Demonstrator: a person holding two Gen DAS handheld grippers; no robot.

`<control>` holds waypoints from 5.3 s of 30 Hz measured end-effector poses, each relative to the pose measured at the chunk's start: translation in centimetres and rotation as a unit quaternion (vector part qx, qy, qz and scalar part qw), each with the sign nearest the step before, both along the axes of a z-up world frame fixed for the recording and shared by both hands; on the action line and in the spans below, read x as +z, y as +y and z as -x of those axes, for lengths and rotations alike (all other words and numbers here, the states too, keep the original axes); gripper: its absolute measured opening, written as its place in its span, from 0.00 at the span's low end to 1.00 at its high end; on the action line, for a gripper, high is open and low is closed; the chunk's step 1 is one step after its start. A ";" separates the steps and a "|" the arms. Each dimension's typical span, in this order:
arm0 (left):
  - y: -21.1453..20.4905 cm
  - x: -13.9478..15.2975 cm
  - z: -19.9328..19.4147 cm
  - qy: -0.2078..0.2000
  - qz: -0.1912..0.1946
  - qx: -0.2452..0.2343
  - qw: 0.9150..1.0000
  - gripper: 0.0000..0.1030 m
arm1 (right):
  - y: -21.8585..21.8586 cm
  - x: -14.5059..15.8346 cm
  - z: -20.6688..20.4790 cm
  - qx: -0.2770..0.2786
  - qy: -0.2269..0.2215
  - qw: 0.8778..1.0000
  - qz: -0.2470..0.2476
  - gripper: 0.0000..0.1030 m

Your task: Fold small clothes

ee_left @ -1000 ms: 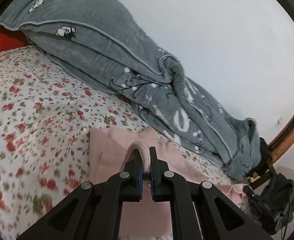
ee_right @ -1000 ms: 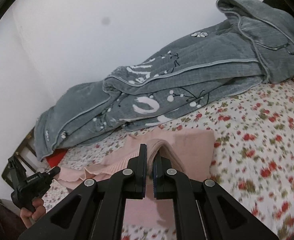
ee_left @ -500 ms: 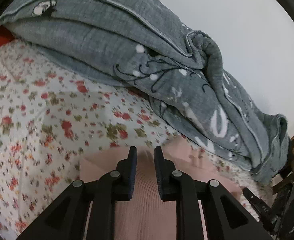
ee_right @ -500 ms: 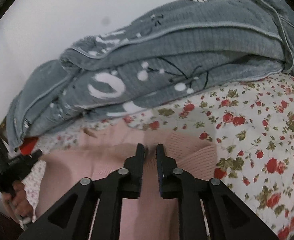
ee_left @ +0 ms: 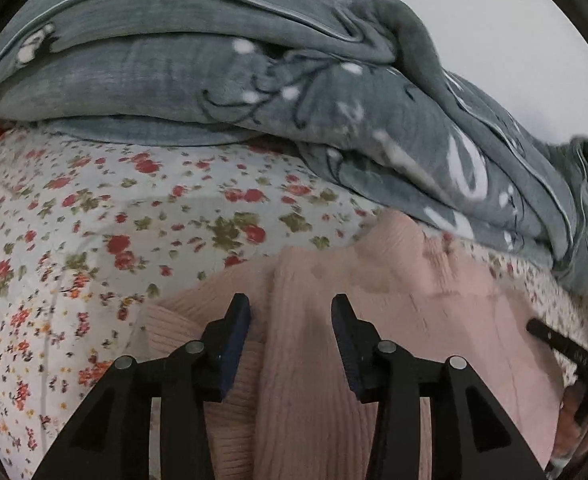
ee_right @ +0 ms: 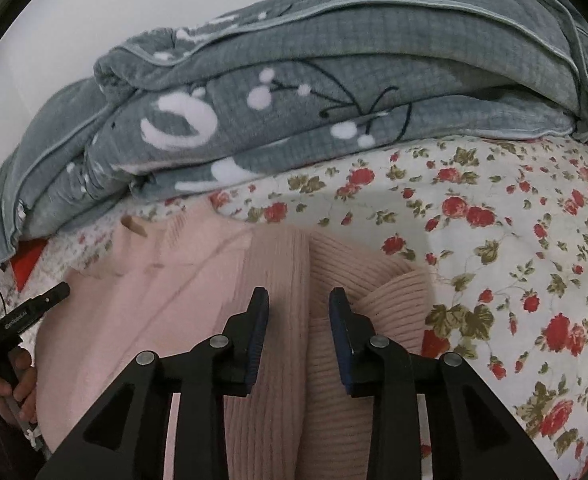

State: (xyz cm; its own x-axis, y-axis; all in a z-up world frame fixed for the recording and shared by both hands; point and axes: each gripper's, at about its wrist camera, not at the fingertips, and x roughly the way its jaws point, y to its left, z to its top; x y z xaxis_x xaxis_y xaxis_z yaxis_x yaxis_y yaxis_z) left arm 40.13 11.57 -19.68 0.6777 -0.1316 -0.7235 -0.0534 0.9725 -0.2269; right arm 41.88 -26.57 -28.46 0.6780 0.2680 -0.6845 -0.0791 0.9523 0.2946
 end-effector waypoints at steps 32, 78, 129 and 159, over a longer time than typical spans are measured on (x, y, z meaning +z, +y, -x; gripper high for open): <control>0.5 0.6 1.2 -0.037 0.005 0.025 0.999 0.40 | -0.7 1.4 1.8 -0.034 -0.050 0.998 -0.005 0.35; 0.6 -1.2 9.9 -0.019 0.055 0.039 0.998 0.21 | -0.6 0.8 9.8 0.030 -0.042 0.999 -0.018 0.20; -6.4 -1.9 19.4 -0.015 0.018 0.007 1.000 0.44 | 7.6 -0.2 25.9 0.009 -0.109 0.982 0.154 0.46; -6.2 -2.9 19.1 -0.019 0.041 0.013 0.999 0.51 | 7.3 -0.7 26.6 -0.001 -0.095 0.989 0.111 0.51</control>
